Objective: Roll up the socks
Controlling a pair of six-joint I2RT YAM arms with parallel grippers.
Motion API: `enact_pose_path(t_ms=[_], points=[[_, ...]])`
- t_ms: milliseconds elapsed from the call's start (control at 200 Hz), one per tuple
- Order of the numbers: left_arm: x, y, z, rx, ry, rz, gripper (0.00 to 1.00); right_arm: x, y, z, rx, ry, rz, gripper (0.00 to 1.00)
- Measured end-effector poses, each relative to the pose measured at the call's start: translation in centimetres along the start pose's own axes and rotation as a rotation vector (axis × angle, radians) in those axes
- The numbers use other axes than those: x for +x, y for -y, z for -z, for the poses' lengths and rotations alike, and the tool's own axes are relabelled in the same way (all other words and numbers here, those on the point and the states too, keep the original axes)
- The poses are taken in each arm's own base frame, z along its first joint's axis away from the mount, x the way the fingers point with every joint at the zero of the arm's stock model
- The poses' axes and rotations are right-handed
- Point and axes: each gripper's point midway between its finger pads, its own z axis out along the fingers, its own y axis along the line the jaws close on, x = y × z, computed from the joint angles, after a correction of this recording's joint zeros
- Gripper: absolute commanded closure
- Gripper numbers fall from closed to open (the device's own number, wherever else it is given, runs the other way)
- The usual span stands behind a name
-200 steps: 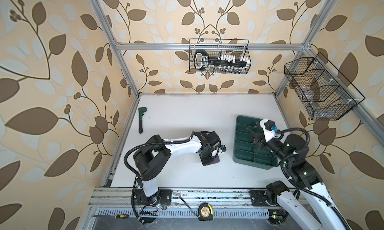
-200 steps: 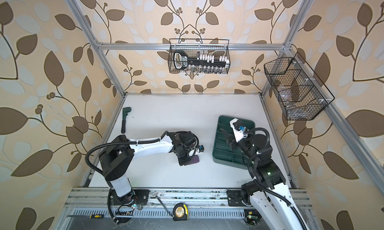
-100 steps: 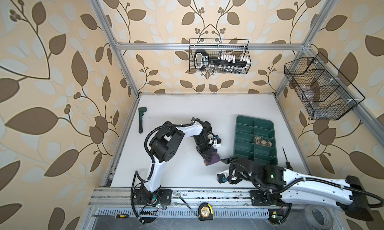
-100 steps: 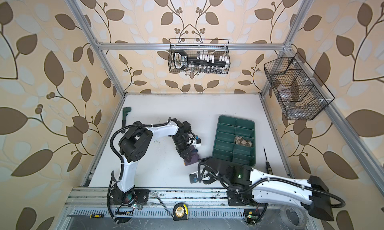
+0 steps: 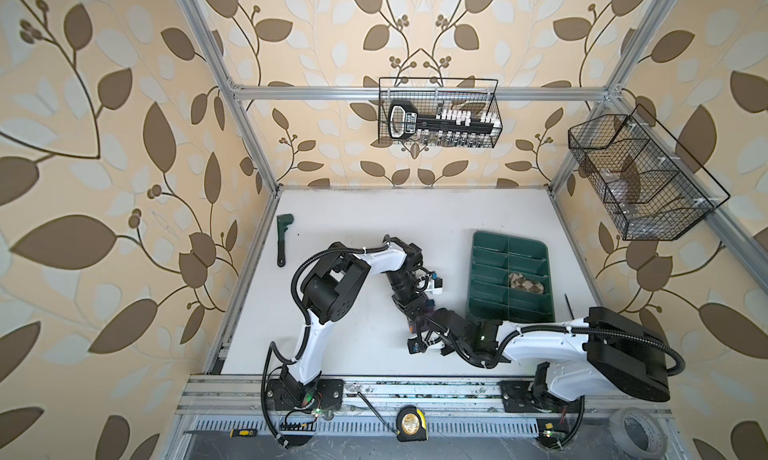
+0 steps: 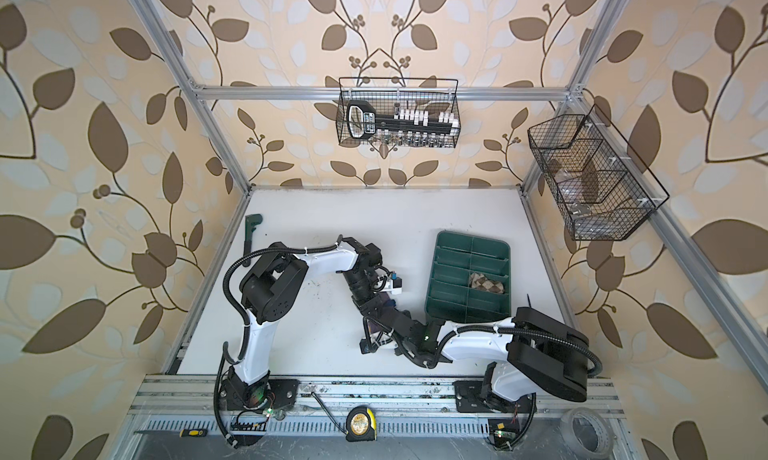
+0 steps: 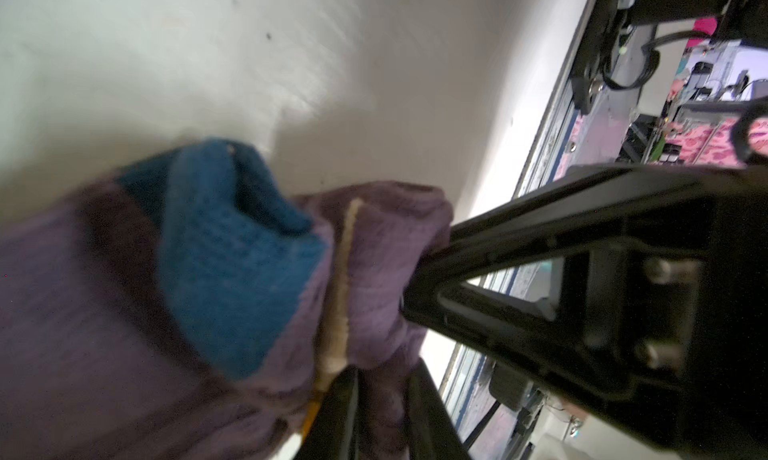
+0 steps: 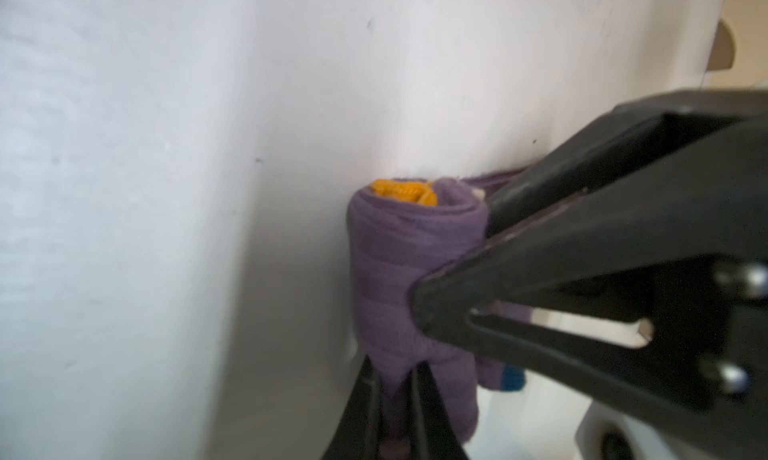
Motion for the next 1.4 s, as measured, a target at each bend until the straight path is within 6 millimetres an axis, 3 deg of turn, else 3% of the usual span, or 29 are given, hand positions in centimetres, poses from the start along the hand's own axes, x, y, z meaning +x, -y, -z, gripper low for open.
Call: enact_pose_path(t_ms=[90,205,310,400,505,560,675,765,900,1150,1240,1400], points=[[0.1,0.1,0.9,-0.037,0.03,-0.018,0.5,-0.2,-0.2,0.1,-0.043,-0.015,-0.017,1.0],[0.0,0.4,3.2,-0.121,0.106,-0.047,0.43,-0.1,-0.8,0.4,-0.112,-0.039,-0.048,1.0],[0.3,1.3,6.9,-0.246,0.22,-0.089,0.4,-0.2,-1.5,0.8,-0.194,-0.052,-0.09,1.0],[0.9,2.3,11.3,-0.421,0.362,-0.124,0.36,-0.4,-2.1,1.0,-0.286,-0.06,-0.139,1.0],[2.7,4.5,16.8,-0.633,0.559,-0.164,0.24,-0.7,-2.4,0.9,-0.42,-0.072,-0.217,1.0],[4.4,6.5,19.1,-0.713,0.649,-0.216,0.24,-0.9,-2.5,0.8,-0.503,-0.069,-0.274,1.0],[7.8,9.9,21.2,-0.796,0.712,-0.303,0.24,-1.3,-2.7,0.8,-0.674,-0.044,-0.407,1.0],[9.4,11.3,19.9,-0.849,0.647,-0.385,0.24,-1.9,-3.0,0.8,-0.779,-0.031,-0.469,1.0],[9.8,11.8,15.6,-0.927,0.474,-0.533,0.22,-2.4,-3.3,0.6,-0.889,-0.05,-0.537,1.0],[8.4,5.9,5.7,-1.185,0.071,-0.706,0.19,-2.2,-3.2,0.5,-0.972,-0.051,-0.621,1.0],[7.4,4.4,3.6,-1.233,0.003,-0.719,0.19,-2.1,-3.2,0.5,-0.981,-0.057,-0.649,1.0],[5.4,3.7,0.7,-1.236,0.009,-0.746,0.18,-1.9,-3.1,0.4,-0.997,-0.051,-0.68,1.0]])
